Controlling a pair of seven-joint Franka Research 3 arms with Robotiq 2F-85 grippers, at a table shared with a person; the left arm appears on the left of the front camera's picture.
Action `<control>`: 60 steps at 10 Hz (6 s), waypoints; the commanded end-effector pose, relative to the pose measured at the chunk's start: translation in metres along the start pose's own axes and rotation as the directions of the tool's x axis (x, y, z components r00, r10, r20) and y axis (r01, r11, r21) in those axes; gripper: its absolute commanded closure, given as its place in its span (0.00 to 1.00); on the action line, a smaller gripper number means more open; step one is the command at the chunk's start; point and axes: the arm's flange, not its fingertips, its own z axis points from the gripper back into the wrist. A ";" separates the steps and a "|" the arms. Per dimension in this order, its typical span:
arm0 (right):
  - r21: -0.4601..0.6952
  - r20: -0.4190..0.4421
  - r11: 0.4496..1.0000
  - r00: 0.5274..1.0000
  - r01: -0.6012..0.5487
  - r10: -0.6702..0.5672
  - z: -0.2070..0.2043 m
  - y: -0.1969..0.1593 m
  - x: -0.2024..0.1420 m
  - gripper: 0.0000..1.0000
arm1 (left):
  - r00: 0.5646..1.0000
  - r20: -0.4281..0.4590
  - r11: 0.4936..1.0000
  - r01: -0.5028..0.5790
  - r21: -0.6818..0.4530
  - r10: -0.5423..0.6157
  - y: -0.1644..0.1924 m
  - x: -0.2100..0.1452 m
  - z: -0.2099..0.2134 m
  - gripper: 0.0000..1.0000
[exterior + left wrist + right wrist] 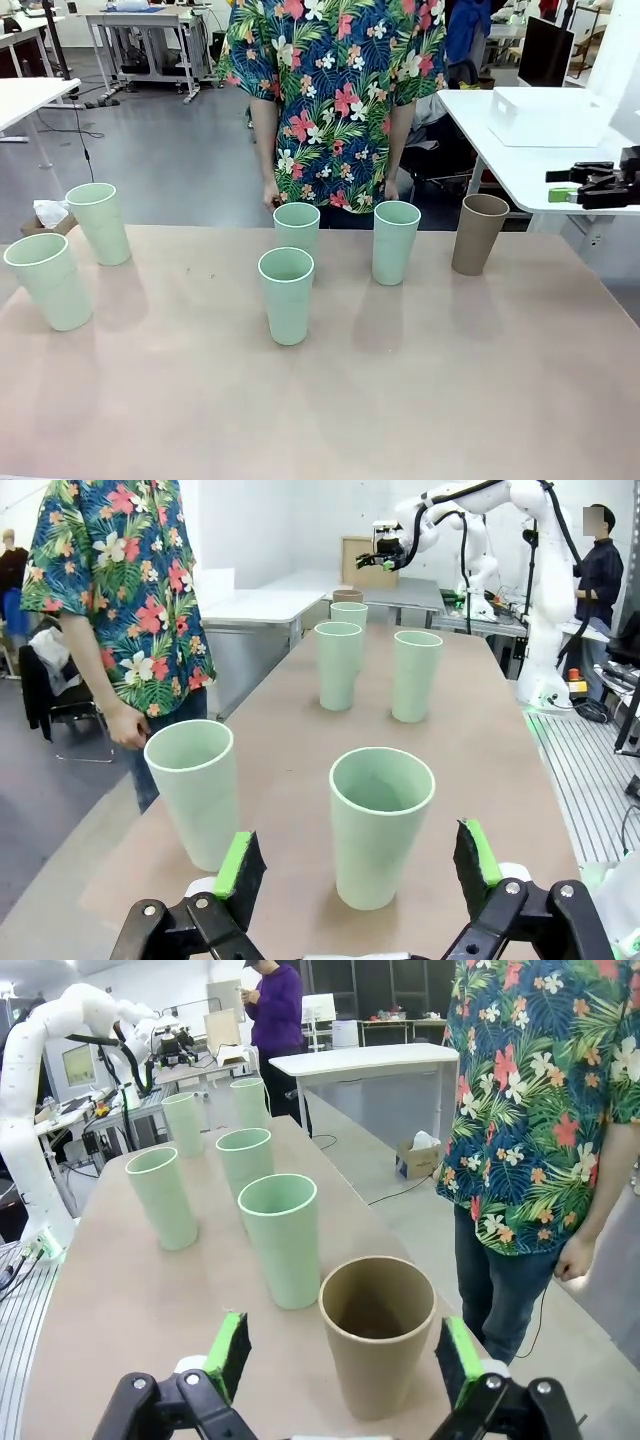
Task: Stack the cups and store them in the basket.
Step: Pick up two Reusable plastic cups , one in each hand.
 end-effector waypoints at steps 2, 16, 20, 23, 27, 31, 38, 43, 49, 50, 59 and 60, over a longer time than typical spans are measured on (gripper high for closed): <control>0.050 0.014 0.999 1.000 -0.009 0.008 -0.022 -0.035 -0.028 0.00 | 0.998 0.005 0.998 -0.055 -0.020 0.056 0.012 -0.035 0.001 0.00; 0.187 0.109 0.978 0.991 -0.094 0.075 -0.063 -0.060 -0.110 0.00 | 0.968 0.249 0.996 0.029 -0.081 -0.008 -0.026 -0.116 -0.058 0.00; 0.186 0.097 0.980 0.994 -0.071 0.054 -0.064 -0.059 -0.113 0.00 | 0.966 0.259 0.990 0.029 -0.140 0.008 0.002 -0.113 -0.086 0.00; 0.194 0.086 0.979 0.995 -0.061 0.045 -0.064 -0.061 -0.115 0.00 | 0.980 0.199 0.979 0.016 -0.201 0.026 0.015 -0.114 -0.098 0.00; 0.203 0.076 0.976 0.995 -0.076 0.062 -0.062 -0.060 -0.118 0.00 | 0.979 0.204 0.982 0.027 -0.186 0.011 0.018 -0.119 -0.101 0.00; 0.177 0.091 0.983 0.995 -0.055 0.040 -0.073 -0.065 -0.121 0.00 | 0.986 0.169 0.994 0.030 -0.106 -0.012 0.027 -0.130 -0.106 0.00; 0.141 0.153 0.988 0.987 -0.069 0.047 -0.088 -0.068 -0.132 0.00 | 0.984 0.173 0.996 0.060 -0.061 -0.049 0.033 -0.149 -0.119 0.00; 0.134 0.160 0.988 0.986 -0.076 0.054 -0.095 -0.073 -0.136 0.00 | 0.982 0.176 0.994 0.082 -0.068 -0.069 0.035 -0.154 -0.130 0.00; 0.144 0.158 0.987 0.986 -0.071 0.048 -0.103 -0.073 -0.137 0.00 | 0.982 0.182 0.989 0.084 -0.125 -0.060 0.033 -0.157 -0.135 0.00; 0.144 0.158 0.987 0.986 -0.069 0.046 -0.105 -0.074 -0.138 0.00 | 0.982 0.179 0.988 0.086 -0.132 -0.061 0.032 -0.156 -0.133 0.00; 0.144 0.154 0.987 0.987 -0.068 0.045 -0.118 -0.074 -0.139 0.00 | 0.978 0.202 0.984 0.079 -0.162 -0.045 0.016 -0.149 -0.150 0.00; 0.142 0.156 0.987 0.987 -0.069 0.046 -0.120 -0.073 -0.139 0.00 | 0.978 0.204 0.984 0.082 -0.155 -0.050 0.014 -0.149 -0.152 0.00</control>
